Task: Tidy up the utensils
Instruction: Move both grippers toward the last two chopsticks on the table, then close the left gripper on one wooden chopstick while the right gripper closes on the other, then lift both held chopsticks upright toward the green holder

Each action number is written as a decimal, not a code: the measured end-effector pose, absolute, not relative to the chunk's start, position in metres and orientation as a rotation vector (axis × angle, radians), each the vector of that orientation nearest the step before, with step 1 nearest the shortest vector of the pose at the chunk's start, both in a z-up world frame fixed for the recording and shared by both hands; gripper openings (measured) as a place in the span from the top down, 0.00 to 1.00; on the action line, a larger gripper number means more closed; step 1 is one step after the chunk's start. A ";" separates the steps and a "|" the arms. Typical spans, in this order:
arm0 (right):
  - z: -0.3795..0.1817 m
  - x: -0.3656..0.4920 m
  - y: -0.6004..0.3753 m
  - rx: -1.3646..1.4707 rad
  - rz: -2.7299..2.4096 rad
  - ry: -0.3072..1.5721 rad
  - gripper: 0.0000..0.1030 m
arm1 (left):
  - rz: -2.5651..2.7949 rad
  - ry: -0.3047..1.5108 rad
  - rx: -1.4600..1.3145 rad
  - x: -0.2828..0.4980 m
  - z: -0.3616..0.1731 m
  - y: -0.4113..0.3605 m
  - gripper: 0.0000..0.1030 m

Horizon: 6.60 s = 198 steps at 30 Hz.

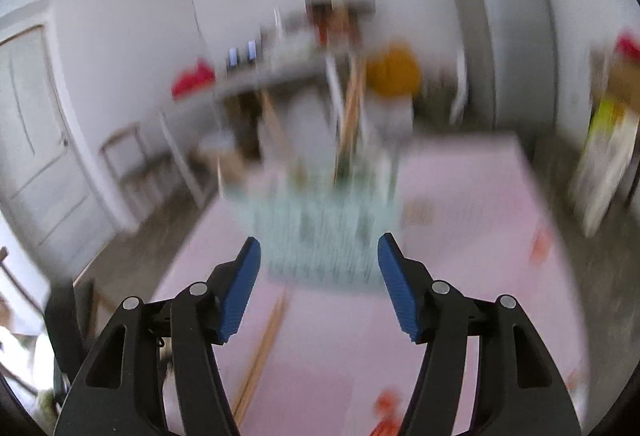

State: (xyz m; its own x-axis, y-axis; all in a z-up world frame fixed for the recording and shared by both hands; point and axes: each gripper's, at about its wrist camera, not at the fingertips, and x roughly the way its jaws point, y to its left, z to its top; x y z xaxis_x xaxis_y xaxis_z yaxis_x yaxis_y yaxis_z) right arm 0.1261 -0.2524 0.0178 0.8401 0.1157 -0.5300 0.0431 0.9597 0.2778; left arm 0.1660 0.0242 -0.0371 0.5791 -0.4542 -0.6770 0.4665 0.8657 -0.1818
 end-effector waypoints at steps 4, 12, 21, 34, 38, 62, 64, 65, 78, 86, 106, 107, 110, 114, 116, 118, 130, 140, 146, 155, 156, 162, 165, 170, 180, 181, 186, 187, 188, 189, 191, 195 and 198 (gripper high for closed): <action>-0.052 0.126 -0.237 0.346 0.040 0.787 0.42 | -0.554 0.827 0.059 0.164 -0.048 0.011 0.45; -0.074 0.124 -0.236 0.384 0.037 0.844 0.42 | -0.573 0.854 0.164 0.162 -0.064 -0.022 0.45; -0.075 0.126 -0.232 0.393 0.055 0.849 0.42 | -0.537 0.859 0.256 0.163 -0.073 -0.036 0.44; -0.073 0.137 -0.209 0.345 0.131 0.865 0.53 | -0.472 0.885 0.249 0.168 -0.068 -0.019 0.67; -0.074 0.146 -0.194 0.302 0.166 0.881 0.57 | -0.447 0.899 0.239 0.171 -0.067 -0.010 0.82; -0.088 0.141 -0.182 0.169 0.142 0.998 0.93 | -0.410 0.991 0.088 0.162 -0.066 0.051 0.95; -0.088 0.131 -0.187 0.175 0.139 1.019 0.93 | -0.415 1.005 0.076 0.156 -0.066 0.054 0.95; -0.088 0.127 -0.190 0.176 0.140 1.028 0.93 | -0.418 1.007 0.077 0.154 -0.067 0.054 0.95; -0.089 0.142 -0.183 0.146 0.142 1.014 0.89 | -0.402 0.979 0.191 0.165 -0.067 0.035 0.85; -0.088 0.160 -0.174 0.137 0.127 0.985 0.87 | -0.359 0.935 0.233 0.181 -0.067 0.026 0.85; -0.088 0.159 -0.170 0.124 0.111 0.979 0.87 | -0.350 0.938 0.230 0.183 -0.066 0.025 0.85; -0.088 0.160 -0.170 0.124 0.111 0.979 0.87 | -0.350 0.939 0.229 0.183 -0.066 0.024 0.85; -0.087 0.160 -0.170 0.122 0.108 0.980 0.87 | -0.350 0.939 0.226 0.183 -0.066 0.024 0.85; -0.087 0.161 -0.169 0.122 0.107 0.982 0.87 | -0.349 0.939 0.226 0.183 -0.066 0.024 0.85; -0.087 0.161 -0.169 0.121 0.106 0.983 0.87 | -0.350 0.938 0.226 0.183 -0.066 0.024 0.85; -0.087 0.161 -0.169 0.121 0.106 0.983 0.87 | -0.349 0.938 0.227 0.183 -0.066 0.024 0.85; -0.087 0.162 -0.169 0.120 0.106 0.982 0.87 | -0.348 0.937 0.225 0.183 -0.067 0.024 0.85; -0.087 0.162 -0.169 0.118 0.105 0.982 0.87 | -0.349 0.936 0.225 0.183 -0.067 0.024 0.85; -0.087 0.162 -0.169 0.117 0.105 0.982 0.87 | -0.351 0.936 0.222 0.185 -0.067 0.024 0.85; -0.087 0.163 -0.169 0.126 0.097 0.986 0.87 | -0.354 0.919 0.186 0.206 -0.067 0.024 0.86; -0.087 0.164 -0.168 0.127 0.095 0.985 0.87 | -0.356 0.916 0.183 0.208 -0.068 0.024 0.88; -0.088 0.164 -0.169 0.138 0.092 0.980 0.87 | -0.449 0.956 -0.004 0.221 -0.067 0.043 0.96; -0.088 0.164 -0.170 0.145 0.093 0.975 0.87 | -0.452 0.937 -0.046 0.220 -0.061 0.051 0.96; -0.088 0.161 -0.172 0.158 0.099 0.967 0.87 | -0.481 0.880 -0.115 0.212 -0.037 0.066 0.96; -0.088 0.155 -0.178 0.198 0.112 0.950 0.87 | -0.546 0.709 -0.204 0.194 0.038 0.088 0.96; -0.088 0.154 -0.178 0.201 0.114 0.950 0.87 | -0.557 0.694 -0.216 0.194 0.045 0.089 0.96; -0.088 0.153 -0.183 0.216 0.128 0.944 0.87 | -0.592 0.597 -0.224 0.195 0.082 0.084 0.96; -0.088 0.152 -0.183 0.218 0.130 0.943 0.87 | -0.600 0.575 -0.223 0.197 0.089 0.080 0.96; -0.088 0.152 -0.184 0.220 0.132 0.942 0.87 | -0.609 0.559 -0.223 0.199 0.096 0.078 0.96; -0.088 0.152 -0.185 0.223 0.134 0.941 0.87 | -0.622 0.541 -0.227 0.202 0.104 0.073 0.96; -0.088 0.153 -0.186 0.229 0.137 0.939 0.87 | -0.651 0.510 -0.235 0.206 0.117 0.064 0.96; -0.089 0.153 -0.190 0.244 0.145 0.932 0.87 | -0.706 0.436 -0.222 0.215 0.149 0.039 0.96; -0.089 0.153 -0.193 0.256 0.154 0.927 0.87 | -0.723 0.373 -0.188 0.219 0.172 0.018 0.96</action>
State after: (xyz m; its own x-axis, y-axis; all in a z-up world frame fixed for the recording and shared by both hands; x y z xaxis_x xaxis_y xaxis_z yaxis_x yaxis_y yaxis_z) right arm 0.1527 -0.1932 -0.0893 0.5923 0.2409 -0.7689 -0.0215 0.9586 0.2838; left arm 0.2192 0.0183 0.1716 0.6876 -0.6752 -0.2671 0.6090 0.7365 -0.2943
